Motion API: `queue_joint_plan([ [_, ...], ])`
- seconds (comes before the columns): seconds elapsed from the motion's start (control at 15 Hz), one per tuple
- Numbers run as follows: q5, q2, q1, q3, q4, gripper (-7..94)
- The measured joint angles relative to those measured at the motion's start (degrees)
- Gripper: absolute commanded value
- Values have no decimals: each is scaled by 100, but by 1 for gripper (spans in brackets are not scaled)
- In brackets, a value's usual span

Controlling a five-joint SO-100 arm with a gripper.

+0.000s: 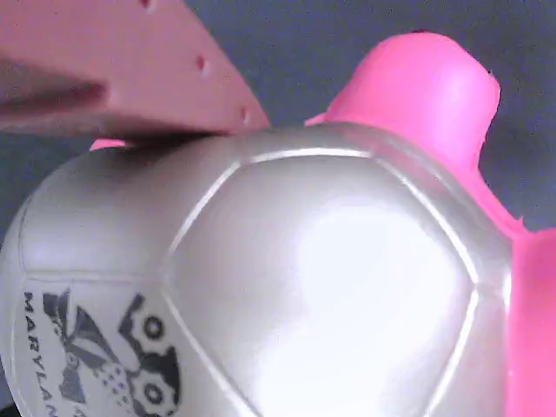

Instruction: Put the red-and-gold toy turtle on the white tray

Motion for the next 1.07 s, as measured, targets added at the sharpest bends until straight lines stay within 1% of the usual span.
queue_joint_plan([
  [0.2,949,694,-650,765,18,0],
  [0.47,2021,958,-1828,1485,-9,0],
  [0.53,2276,958,-2083,1600,-70,0],
  [0.6,2531,958,-2259,1731,-299,0],
  [0.8,3568,940,-2364,1881,-1037,0],
  [0.93,4078,721,-2364,1881,-1459,0],
  [1.07,4474,413,-2312,1890,-1670,0],
])
